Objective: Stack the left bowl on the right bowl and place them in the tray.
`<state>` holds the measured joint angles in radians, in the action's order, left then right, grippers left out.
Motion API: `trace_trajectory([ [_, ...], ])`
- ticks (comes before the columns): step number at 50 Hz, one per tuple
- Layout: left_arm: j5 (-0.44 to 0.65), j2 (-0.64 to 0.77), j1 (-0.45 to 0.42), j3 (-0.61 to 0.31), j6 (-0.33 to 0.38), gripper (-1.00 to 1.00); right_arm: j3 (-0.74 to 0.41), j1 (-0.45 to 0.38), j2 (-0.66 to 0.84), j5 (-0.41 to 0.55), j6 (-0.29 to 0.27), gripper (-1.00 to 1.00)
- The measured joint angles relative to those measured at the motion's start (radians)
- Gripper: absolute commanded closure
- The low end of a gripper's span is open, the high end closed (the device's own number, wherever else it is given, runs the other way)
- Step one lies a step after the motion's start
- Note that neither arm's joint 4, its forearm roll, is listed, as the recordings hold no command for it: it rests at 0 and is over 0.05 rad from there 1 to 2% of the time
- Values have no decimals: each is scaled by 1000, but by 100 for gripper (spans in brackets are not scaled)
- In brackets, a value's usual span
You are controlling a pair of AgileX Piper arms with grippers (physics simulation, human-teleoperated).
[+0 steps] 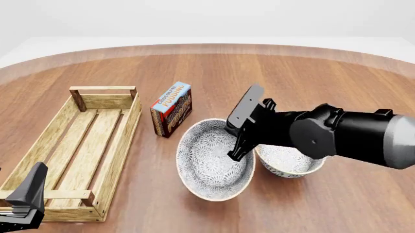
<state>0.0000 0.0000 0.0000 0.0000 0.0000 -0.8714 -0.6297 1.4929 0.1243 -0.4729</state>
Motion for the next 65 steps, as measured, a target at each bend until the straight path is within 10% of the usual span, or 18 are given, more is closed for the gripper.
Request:
trace_trajectory([
  [30, 0, 0, 0, 0, 0, -100, -110, 197, -238, 85, -27, 100],
  [65, 0, 0, 0, 0, 0, -100, -70, 380, -371, 97, 295, 100],
])
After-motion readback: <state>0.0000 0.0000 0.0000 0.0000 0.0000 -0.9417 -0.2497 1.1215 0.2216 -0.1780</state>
